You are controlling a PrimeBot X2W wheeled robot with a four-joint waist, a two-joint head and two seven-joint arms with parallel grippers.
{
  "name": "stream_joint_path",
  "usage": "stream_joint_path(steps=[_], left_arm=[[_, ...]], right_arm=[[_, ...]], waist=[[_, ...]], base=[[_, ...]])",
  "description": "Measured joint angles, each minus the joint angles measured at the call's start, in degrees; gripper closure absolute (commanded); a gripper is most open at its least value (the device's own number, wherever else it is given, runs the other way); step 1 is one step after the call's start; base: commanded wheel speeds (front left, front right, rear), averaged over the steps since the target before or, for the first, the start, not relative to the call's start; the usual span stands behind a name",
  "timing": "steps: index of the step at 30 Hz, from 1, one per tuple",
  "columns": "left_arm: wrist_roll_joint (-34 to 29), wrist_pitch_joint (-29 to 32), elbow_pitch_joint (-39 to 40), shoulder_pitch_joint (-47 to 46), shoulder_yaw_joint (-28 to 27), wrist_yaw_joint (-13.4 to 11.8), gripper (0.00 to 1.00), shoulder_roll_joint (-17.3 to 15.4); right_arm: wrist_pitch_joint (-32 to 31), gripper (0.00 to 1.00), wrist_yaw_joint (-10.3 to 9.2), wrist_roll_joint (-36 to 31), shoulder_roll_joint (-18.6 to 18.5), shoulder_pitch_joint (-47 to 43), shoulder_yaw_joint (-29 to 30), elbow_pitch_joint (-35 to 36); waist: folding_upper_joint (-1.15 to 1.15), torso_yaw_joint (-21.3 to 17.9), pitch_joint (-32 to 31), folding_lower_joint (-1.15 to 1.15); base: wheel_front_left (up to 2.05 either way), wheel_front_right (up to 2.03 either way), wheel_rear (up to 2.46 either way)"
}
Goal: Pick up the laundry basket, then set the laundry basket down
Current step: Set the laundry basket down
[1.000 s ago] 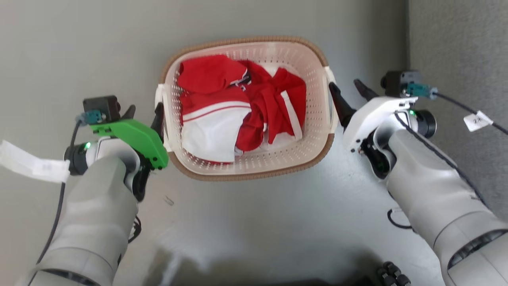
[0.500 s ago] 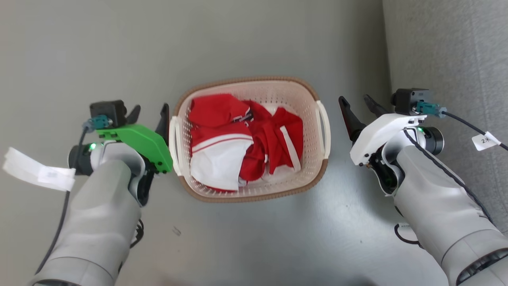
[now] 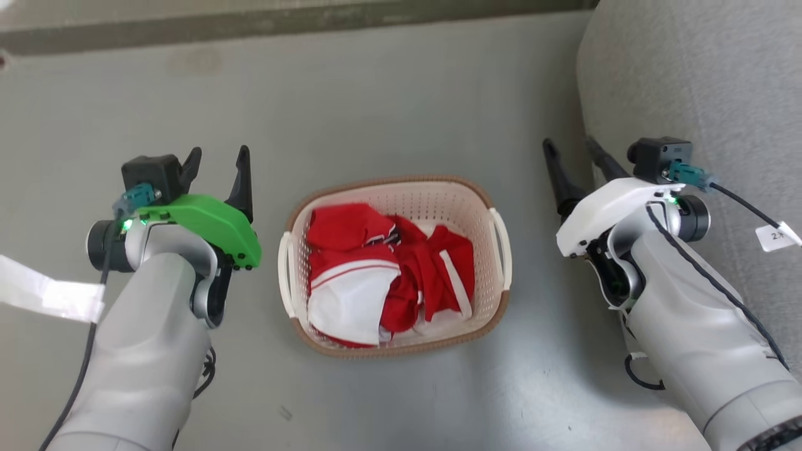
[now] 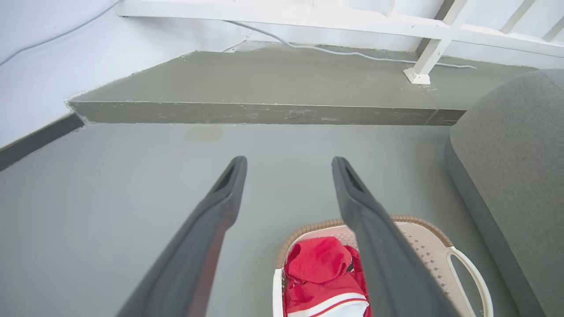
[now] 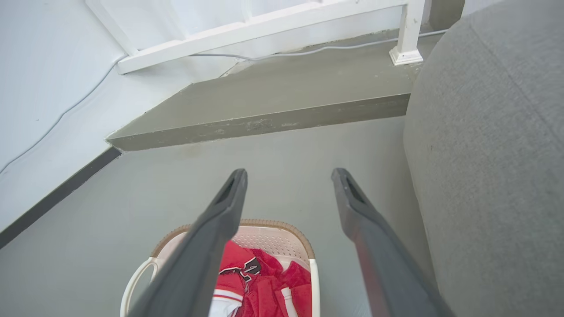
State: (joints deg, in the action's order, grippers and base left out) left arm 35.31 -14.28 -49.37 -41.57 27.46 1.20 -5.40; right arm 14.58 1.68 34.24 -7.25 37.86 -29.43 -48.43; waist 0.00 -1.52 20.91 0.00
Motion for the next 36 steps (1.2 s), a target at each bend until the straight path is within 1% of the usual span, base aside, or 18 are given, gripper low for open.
stream_joint_path(steps=[1, 5, 7, 10, 12, 15, 16, 17, 21, 22, 26, 36], left_arm=[[-0.9, 0.0, 0.8, 0.5, 0.0, -0.5, 0.0, -0.2], [-2.5, -0.1, 4.7, 2.8, -1.1, -2.2, 0.0, -0.9], [-3.4, -0.1, 6.8, 4.0, -1.7, -3.0, 0.0, -1.0], [-4.8, -0.2, 9.8, 6.0, -2.7, -3.9, 0.0, -1.1], [-5.4, -0.1, 11.7, 7.4, -3.1, -4.6, 0.0, -1.4], [-6.0, -0.1, 14.6, 9.5, -3.8, -5.4, 0.0, -1.8], [-6.4, -0.1, 15.5, 10.3, -4.0, -5.6, 0.0, -1.9], [-6.8, -0.1, 16.5, 11.1, -4.3, -5.8, 0.0, -1.9], [-8.3, -0.1, 19.8, 14.0, -4.8, -6.3, 0.0, -1.9], [-8.5, -0.1, 20.5, 14.7, -4.9, -6.3, 0.0, -1.9], [-9.1, -0.1, 23.4, 17.8, -5.4, -6.8, 0.0, -1.9], [-11.1, -0.1, 29.0, 25.5, -7.6, -7.3, 0.0, -2.1]], right_arm=[[0.0, 0.0, -0.59, -0.2, -0.1, -0.4, 0.5, 0.8], [0.0, 0.0, -1.8, -1.5, -0.6, -2.6, 2.3, 4.0], [0.0, 0.0, -1.89, -2.6, -0.8, -3.8, 2.9, 5.7], [0.0, 0.0, -2.85, -3.6, -0.9, -5.3, 3.6, 8.2], [0.0, 0.0, -2.94, -4.3, -1.0, -6.3, 4.1, 9.9], [0.0, 0.0, -3.88, -5.9, -1.3, -7.5, 4.8, 12.3], [0.0, 0.0, -3.9, -6.3, -1.4, -8.0, 5.0, 13.1], [0.0, 0.0, -4.26, -6.4, -1.4, -8.4, 5.2, 13.9], [0.0, 0.0, -4.46, -7.5, -1.8, -10.2, 6.1, 17.1], [0.0, 0.0, -4.81, -7.8, -1.9, -10.7, 6.2, 17.8], [0.0, 0.0, -4.83, -9.5, -2.2, -12.9, 6.3, 20.2], [0.0, 0.0, -5.44, -10.6, -3.1, -19.1, 7.1, 23.8]], waist=[[0.0, -0.1, -0.6, 0.0], [0.0, -0.3, -3.2, 0.0], [0.0, -0.5, -4.5, 0.0], [0.0, -0.6, -6.4, 0.0], [0.0, -0.7, -7.6, 0.0], [0.0, -0.9, -9.3, 0.0], [0.0, -1.0, -9.8, 0.0], [0.0, -1.0, -10.3, 0.0], [0.0, -1.3, -11.9, 0.0], [0.0, -1.4, -12.2, 0.0], [0.0, -1.4, -13.3, 0.0], [0.0, -1.5, -16.1, 0.0]], base=[[0.0, 0.0, 0.0], [0.0, 0.0, 0.0], [0.0, 0.0, 0.0], [0.0, 0.0, 0.0], [0.0, 0.0, 0.0], [0.0, 0.0, 0.0], [0.0, 0.0, 0.0], [0.0, 0.0, 0.0], [0.0, 0.0, 0.0], [0.0, 0.0, 0.0], [0.0, 0.0, 0.0], [0.0, 0.0, 0.0]])
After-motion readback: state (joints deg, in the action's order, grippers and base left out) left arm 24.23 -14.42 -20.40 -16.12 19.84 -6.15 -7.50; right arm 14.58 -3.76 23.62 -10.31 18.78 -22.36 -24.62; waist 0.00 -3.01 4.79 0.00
